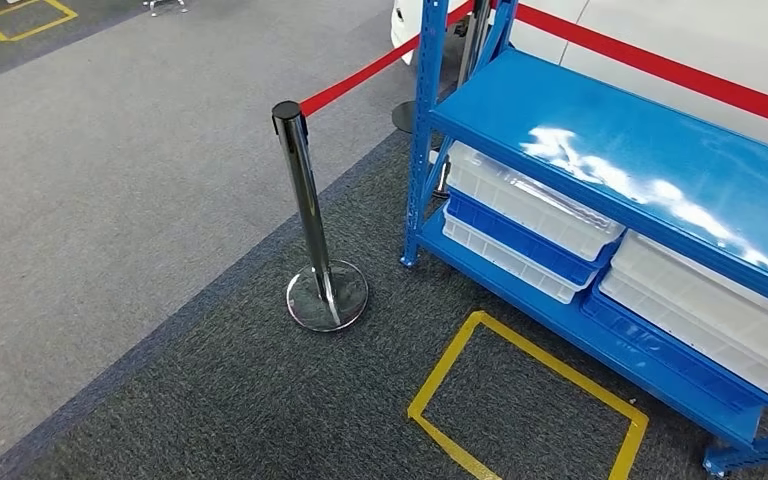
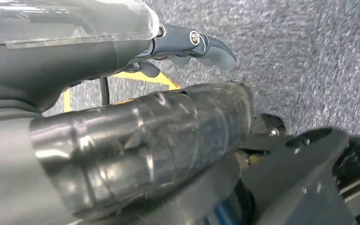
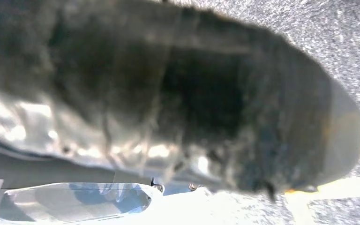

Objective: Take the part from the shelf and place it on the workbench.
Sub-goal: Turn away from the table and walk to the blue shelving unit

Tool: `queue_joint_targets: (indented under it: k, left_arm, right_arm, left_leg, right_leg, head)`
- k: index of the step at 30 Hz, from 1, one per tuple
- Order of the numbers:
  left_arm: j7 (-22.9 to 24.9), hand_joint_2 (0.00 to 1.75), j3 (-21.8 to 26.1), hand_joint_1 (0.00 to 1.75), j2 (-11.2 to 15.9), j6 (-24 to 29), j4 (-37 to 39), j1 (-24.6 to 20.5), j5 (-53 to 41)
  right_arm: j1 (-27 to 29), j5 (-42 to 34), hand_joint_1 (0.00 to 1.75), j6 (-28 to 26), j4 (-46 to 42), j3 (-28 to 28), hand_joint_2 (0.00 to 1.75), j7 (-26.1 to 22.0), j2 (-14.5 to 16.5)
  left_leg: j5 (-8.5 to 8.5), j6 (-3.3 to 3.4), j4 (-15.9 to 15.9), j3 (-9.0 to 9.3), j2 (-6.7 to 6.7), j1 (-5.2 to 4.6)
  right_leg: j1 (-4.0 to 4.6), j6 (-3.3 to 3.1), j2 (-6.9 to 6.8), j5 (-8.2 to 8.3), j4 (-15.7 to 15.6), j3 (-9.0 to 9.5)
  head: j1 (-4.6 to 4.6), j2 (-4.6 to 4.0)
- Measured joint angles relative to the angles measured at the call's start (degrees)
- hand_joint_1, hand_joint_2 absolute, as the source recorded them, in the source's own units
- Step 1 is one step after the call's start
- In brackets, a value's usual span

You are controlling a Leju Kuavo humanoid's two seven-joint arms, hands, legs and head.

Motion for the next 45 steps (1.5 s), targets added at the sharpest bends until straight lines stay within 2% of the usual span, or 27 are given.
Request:
queue_joint_targets:
  k: [2, 3, 4, 6, 7, 9, 11, 13, 14, 16, 18, 20, 22, 24, 27, 28, 29, 31, 33, 35, 37, 38, 40, 41, 43, 44, 45]
  left_arm:
    - [0.0, 0.0, 0.0, 0.0, 0.1, 0.0, 0.0, 0.0, 0.0]
    - [0.0, 0.0, 0.0, 0.0, 0.1, 0.0, 0.0, 0.0, 0.0]
    - [0.0, 0.0, 0.0, 0.0, 0.2, 0.0, 0.0, 0.0, 0.0]
    - [0.0, 0.0, 0.0, 0.0, 0.1, 0.0, 0.0, -0.2, 0.0]
    - [0.0, 0.0, 0.0, 0.0, 0.1, 0.0, 0.0, -0.3, 0.0]
    - [0.0, 0.0, 0.0, 0.0, 0.1, 0.0, 0.0, -0.3, 0.0]
    - [0.0, 0.0, 0.0, 0.0, 0.0, 0.0, 0.0, -0.2, -0.1]
    - [0.0, 0.0, 0.1, 0.0, 0.0, 0.0, 0.0, 0.0, -0.1]
    - [0.0, 0.0, 0.1, 0.0, 0.0, 0.0, 0.0, -0.1, -0.2]
    - [0.0, 0.0, 0.1, 0.0, 0.0, -0.1, 0.0, -0.1, -0.2]
    - [0.0, 0.0, 0.1, 0.0, 0.0, -0.1, 0.0, -0.1, -0.2]
    - [0.0, 0.0, 0.1, 0.0, 0.0, -0.1, 0.0, -0.3, -0.2]
    - [0.0, 0.0, 0.1, 0.0, 0.0, 0.0, 0.0, -0.5, -0.2]
    - [-0.1, 0.0, 0.1, 0.0, 0.0, 0.0, 0.0, -0.6, -0.1]
    - [-0.1, 0.0, 0.1, 0.0, 0.0, 0.0, 0.0, -0.3, -0.1]
    - [-0.1, 0.0, 0.1, 0.0, 0.0, 0.0, 0.0, -0.2, -0.1]
    - [0.0, 0.0, 0.1, 0.0, 0.0, 0.0, 0.0, -0.1, -0.1]
    - [0.0, 0.0, 0.1, 0.0, 0.0, 0.0, 0.0, 0.0, -0.1]
    - [0.0, 0.0, 0.1, 0.0, 0.0, 0.0, 0.0, 0.0, -0.1]
    - [0.0, 0.0, 0.1, 0.0, 0.1, 0.0, 0.0, -0.1, -0.1]
    - [0.0, 0.0, 0.2, 0.0, 0.0, 0.0, 0.0, -0.3, -0.1]
    - [0.0, 0.0, 0.2, 0.0, 0.0, 0.0, 0.0, -0.3, -0.1]
    - [0.0, 0.0, 0.2, 0.0, 0.0, 0.0, 0.0, -0.3, -0.1]
    - [0.0, 0.0, 0.2, 0.0, 0.0, 0.0, 0.0, -0.2, -0.1]
    - [0.0, 0.0, 0.3, 0.0, 0.0, 0.0, 0.0, -0.1, -0.1]
    - [0.0, 0.0, 0.3, 0.0, 0.0, 0.0, 0.0, 0.0, -0.1]
    - [0.0, 0.0, 0.3, 0.0, 0.0, 0.0, 0.0, 0.0, -0.1]
  right_arm:
    - [0.0, 0.0, 0.0, 0.0, 0.0, 0.0, 0.0, 0.0, 0.0]
    - [0.0, 0.0, 0.0, 0.0, 0.0, 0.0, 0.0, 0.0, 0.0]
    - [0.0, 0.0, 0.0, 0.0, 0.0, 0.0, 0.0, 0.0, 0.1]
    - [0.1, 0.1, 0.0, 0.0, 0.0, 0.0, 0.0, 0.0, 0.0]
    - [0.2, 0.1, 0.0, 0.0, 0.0, 0.0, 0.0, 0.0, 0.0]
    - [0.2, 0.1, 0.0, 0.0, 0.0, 0.0, 0.0, 0.0, -0.1]
    - [0.0, 0.1, 0.0, 0.0, 0.0, -0.1, 0.0, 0.0, -0.1]
    - [0.0, 0.1, 0.0, 0.0, 0.0, -0.1, 0.0, 0.0, -0.1]
    - [0.0, 0.1, 0.0, 0.0, 0.0, -0.1, 0.0, 0.0, -0.1]
    - [0.1, 0.1, 0.0, -0.1, 0.0, -0.1, 0.0, 0.0, -0.1]
    - [0.0, 0.1, 0.0, -0.1, 0.0, -0.1, 0.0, 0.0, -0.1]
    - [-0.1, 0.1, 0.0, -0.1, 0.0, -0.1, 0.0, 0.0, -0.1]
    - [0.0, 0.1, 0.0, -0.1, 0.0, -0.2, 0.0, 0.0, -0.1]
    - [0.1, 0.1, 0.0, -0.1, 0.0, -0.3, 0.0, 0.0, -0.1]
    - [-0.1, 0.1, 0.0, -0.1, 0.0, -0.4, 0.0, 0.0, -0.1]
    - [-0.1, 0.1, 0.0, -0.1, 0.0, -0.4, 0.0, 0.0, -0.1]
    - [0.0, 0.1, 0.0, -0.1, 0.0, -0.5, 0.0, 0.0, -0.1]
    - [0.0, 0.1, 0.0, -0.1, 0.0, -0.5, 0.0, 0.0, -0.1]
    - [-0.1, 0.1, 0.0, -0.1, 0.0, -0.5, 0.0, 0.0, 0.0]
    - [-0.1, 0.1, 0.0, -0.1, 0.0, -0.5, 0.0, -0.1, 0.0]
    - [0.0, 0.1, 0.0, -0.1, 0.0, -0.5, 0.0, -0.1, 0.0]
    - [0.1, 0.1, 0.0, -0.1, 0.0, -0.5, 0.0, -0.1, 0.0]
    - [0.0, 0.1, 0.0, -0.1, 0.0, -0.6, 0.0, -0.1, -0.1]
    - [-0.1, 0.1, 0.0, -0.1, 0.0, -0.6, 0.0, -0.1, -0.1]
    - [-0.1, 0.1, 0.0, -0.1, 0.0, -0.6, 0.0, -0.1, -0.1]
    - [-0.1, 0.1, 0.0, -0.1, 0.0, -0.6, 0.0, -0.1, -0.1]
    - [0.0, 0.1, 0.0, -0.1, 0.0, -0.6, 0.0, -0.1, -0.1]
  left_leg:
    - [3.59, 0.47, -7.7, 2.91, -2.2, -0.01]
    - [4.31, 0.62, -9.9, 3.79, -3.09, -0.06]
    - [4.37, 0.74, -10.9, 4.14, -3.66, -0.15]
    - [4.53, 1.1, -11.2, 4.3, -2.89, -0.21]
    - [4.74, 1.44, -11.5, 4.43, -2.34, -0.12]
    - [5.1, 2.2, -12.1, 4.65, -1.1, 0.15]
    - [5.07, 2.61, -12.2, 4.64, 0.23, 0.05]
    - [4.93, 2.63, -12.2, 4.62, 1.66, -0.02]
    - [4.84, 2.57, -12.2, 4.67, 2.31, -0.03]
    - [4.6, 2.34, -12.1, 4.97, 3.37, -0.02]
    - [4.22, 1.81, -12.0, 5.32, 4.29, -0.22]
    - [3.89, 1.13, -12.0, 5.61, 5.1, -0.41]
    - [3.63, 0.41, -12.0, 5.96, 5.69, -0.34]
    - [2.13, -0.24, -10.2, 5.44, 4.26, -0.15]
    - [-2.98, -0.66, 0.0, 0.59, 1.13, -0.01]
    - [-3.78, -0.67, 3.0, -1.0, 0.78, -0.01]
    - [-3.47, -0.62, 4.2, -1.79, 0.61, -0.02]
    - [0.35, -0.36, -0.2, -0.24, 0.03, 0.0]
    - [3.73, 0.05, -7.5, 2.66, -2.35, 0.14]
    - [4.22, 0.42, -10.5, 3.86, -3.87, 0.08]
    - [4.37, 1.0, -10.9, 4.08, -2.97, 0.03]
    - [4.56, 1.43, -11.2, 4.2, -2.36, 0.09]
    - [4.89, 2.18, -11.8, 4.42, -1.06, 0.27]
    - [4.88, 2.36, -11.8, 4.44, -0.39, 0.17]
    - [4.74, 2.52, -11.8, 4.4, 1.08, 0.0]
    - [4.65, 2.52, -11.8, 4.44, 1.78, -0.07]
    - [4.54, 2.49, -11.8, 4.53, 2.4, -0.12]
  right_leg:
    - [-0.03, 0.33, 1.26, -0.2, 0.4, -0.16]
    - [-0.07, 0.63, 1.79, -0.25, 0.6, -0.38]
    - [-0.17, 0.97, 2.23, -0.25, 0.7, -0.62]
    - [-0.27, 1.76, 3.01, -0.1, 0.6, -0.88]
    - [-0.24, 2.06, 2.44, -0.21, 0.7, -0.93]
    - [-0.06, 2.5, -0.24, -2.07, 3.4, -2.14]
    - [-0.2, 2.85, -2.59, -5.76, 10.2, -5.51]
    - [-0.53, 3.23, -3.06, -7.6, 16.0, -8.42]
    - [-0.68, 3.37, -3.24, -6.93, 16.0, -8.45]
    - [-0.86, 3.39, -4.17, -3.23, 9.9, -5.13]
    - [-0.53, 2.9, -5.87, -0.75, 2.7, -1.35]
    - [-0.09, 2.27, -6.34, -0.57, 0.5, -0.34]
    - [-0.15, 1.67, -5.31, -0.41, 0.2, -0.33]
    - [-0.43, 1.04, -4.34, -0.11, -0.2, -0.05]
    - [-0.45, 0.43, -2.9, 0.06, -0.3, -0.05]
    - [-0.39, 0.35, -2.28, 0.04, -0.3, -0.06]
    - [-0.36, 0.32, -1.61, 0.01, -0.2, -0.05]
    - [-0.37, 0.45, -0.13, -0.14, 0.1, 0.03]
    - [-0.33, 0.86, 1.14, -0.41, 0.7, -0.19]
    - [-0.37, 1.56, 2.15, -0.52, 1.0, -0.68]
    - [-0.56, 2.32, 2.99, -0.41, 1.0, -0.96]
    - [-0.56, 2.62, 2.52, -0.68, 1.3, -1.12]
    - [-0.5, 3.06, -0.02, -3.0, 5.0, -2.81]
    - [-0.46, 3.26, -1.57, -4.87, 8.3, -4.5]
    - [-0.59, 3.6, -2.97, -7.72, 15.2, -8.05]
    - [-0.64, 3.65, -3.23, -7.65, 16.5, -8.7]
    - [-0.65, 3.61, -3.44, -6.49, 15.5, -8.17]
  head:
    - [0.01, 0.0]
    - [0.01, 0.0]
    - [-0.01, 0.0]
    - [-0.02, 0.0]
    - [0.0, 0.0]
    - [0.08, 0.0]
    - [0.13, 0.0]
    - [0.13, 0.0]
    - [0.14, 0.0]
    - [0.14, 0.0]
    - [0.13, 0.0]
    - [0.11, 0.0]
    - [0.11, 0.0]
    - [0.09, 0.0]
    - [0.07, 0.0]
    - [0.08, 0.0]
    - [0.08, 0.0]
    - [0.07, 0.0]
    - [0.09, 0.0]
    - [0.09, 0.0]
    - [0.07, 0.0]
    - [0.1, 0.0]
    - [0.22, 0.0]
    - [0.29, 0.0]
    - [0.32, 0.0]
    - [0.32, 0.0]
    - [0.33, 0.0]
